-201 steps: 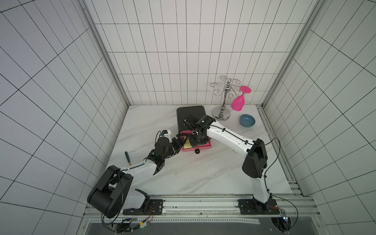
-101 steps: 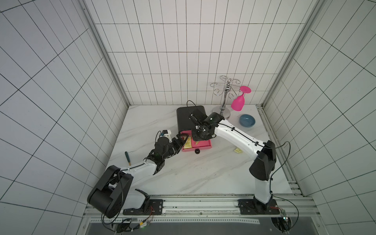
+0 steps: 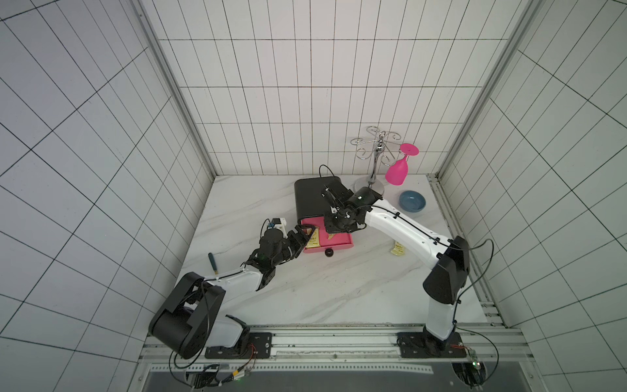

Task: Take the cookies out of the drawer
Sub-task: Pick up the cookie from the drawer, then place the cookie at the center of the board.

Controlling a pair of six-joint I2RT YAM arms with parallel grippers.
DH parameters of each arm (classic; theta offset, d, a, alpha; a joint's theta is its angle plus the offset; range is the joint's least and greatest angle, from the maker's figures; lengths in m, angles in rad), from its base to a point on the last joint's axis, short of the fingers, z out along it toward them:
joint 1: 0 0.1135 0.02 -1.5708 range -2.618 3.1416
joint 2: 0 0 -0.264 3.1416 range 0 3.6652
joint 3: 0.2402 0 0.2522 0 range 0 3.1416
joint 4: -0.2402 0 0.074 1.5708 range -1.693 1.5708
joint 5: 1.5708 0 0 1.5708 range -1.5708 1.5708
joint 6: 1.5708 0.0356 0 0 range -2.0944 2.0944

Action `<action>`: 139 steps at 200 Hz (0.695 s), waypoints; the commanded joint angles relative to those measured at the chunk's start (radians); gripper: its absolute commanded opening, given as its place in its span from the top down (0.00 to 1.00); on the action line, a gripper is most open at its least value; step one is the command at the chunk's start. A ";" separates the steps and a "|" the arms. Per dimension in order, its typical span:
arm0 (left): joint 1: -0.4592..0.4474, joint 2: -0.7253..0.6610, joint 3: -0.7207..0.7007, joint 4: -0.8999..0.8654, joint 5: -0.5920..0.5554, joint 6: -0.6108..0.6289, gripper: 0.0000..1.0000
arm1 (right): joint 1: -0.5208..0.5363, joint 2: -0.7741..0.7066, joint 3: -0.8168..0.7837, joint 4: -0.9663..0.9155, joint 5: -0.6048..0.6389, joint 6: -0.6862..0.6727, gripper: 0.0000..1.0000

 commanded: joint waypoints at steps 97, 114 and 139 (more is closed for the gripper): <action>0.011 0.012 0.057 -0.020 0.044 0.011 0.08 | -0.512 -0.425 -0.592 0.156 -0.237 -0.080 0.90; 0.014 0.011 0.059 -0.027 0.046 0.014 0.08 | -0.572 -0.366 -0.640 0.233 -0.301 -0.097 0.90; 0.014 0.009 0.060 -0.029 0.047 0.013 0.08 | -0.627 -0.293 -0.662 0.339 -0.379 -0.103 0.90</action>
